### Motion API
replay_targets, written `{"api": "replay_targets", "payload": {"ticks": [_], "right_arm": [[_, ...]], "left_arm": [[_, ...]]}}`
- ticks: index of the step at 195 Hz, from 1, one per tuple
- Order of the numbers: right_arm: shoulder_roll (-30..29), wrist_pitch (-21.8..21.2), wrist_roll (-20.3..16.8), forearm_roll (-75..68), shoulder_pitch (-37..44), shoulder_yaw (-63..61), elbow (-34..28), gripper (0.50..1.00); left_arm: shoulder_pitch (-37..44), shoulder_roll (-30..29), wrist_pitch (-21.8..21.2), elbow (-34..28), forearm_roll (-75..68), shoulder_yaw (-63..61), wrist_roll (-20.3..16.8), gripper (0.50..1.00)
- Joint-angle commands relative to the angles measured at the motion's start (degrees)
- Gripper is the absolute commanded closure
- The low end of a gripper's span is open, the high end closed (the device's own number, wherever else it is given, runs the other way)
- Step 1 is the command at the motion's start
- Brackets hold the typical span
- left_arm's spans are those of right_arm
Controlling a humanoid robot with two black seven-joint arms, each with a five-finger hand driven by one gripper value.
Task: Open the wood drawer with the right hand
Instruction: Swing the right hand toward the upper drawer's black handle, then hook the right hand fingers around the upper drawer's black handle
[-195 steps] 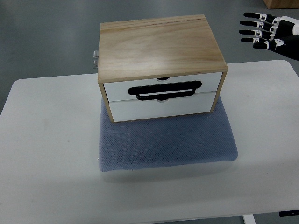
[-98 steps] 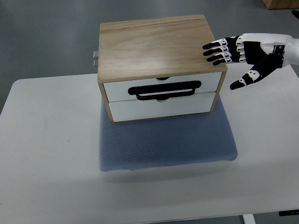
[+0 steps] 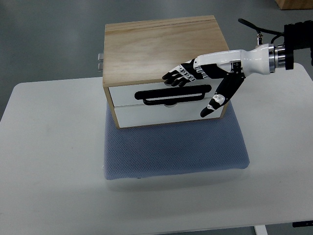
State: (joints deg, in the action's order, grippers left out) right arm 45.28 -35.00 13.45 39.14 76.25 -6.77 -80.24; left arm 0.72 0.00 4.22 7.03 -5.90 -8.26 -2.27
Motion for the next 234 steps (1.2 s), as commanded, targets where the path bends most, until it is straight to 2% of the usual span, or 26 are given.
{"api": "replay_targets", "payload": {"ticks": [1,22,50,234], "right_arm": [[-1.4,0.0,-0.1,1.2,-0.1,0.1,1.8,0.556],[-3.6,0.0,-0.1,2.2,-0.4,0.2,5.1,0.556],[-4.8,0.0,-0.1,3.0,-0.6,1.5,6.6,0.556],[-6.7,2.3,-0.1,3.8,-2.8,4.7,8.2,0.556]], "left_arm": [[0.0,0.0,0.0,0.0,0.0,0.0,0.0,0.5],[0.0,0.0,0.0,0.0,0.0,0.0,0.0,0.5],[0.0,0.0,0.0,0.0,0.0,0.0,0.0,0.5],[0.0,0.0,0.0,0.0,0.0,0.0,0.0,0.5]]}}
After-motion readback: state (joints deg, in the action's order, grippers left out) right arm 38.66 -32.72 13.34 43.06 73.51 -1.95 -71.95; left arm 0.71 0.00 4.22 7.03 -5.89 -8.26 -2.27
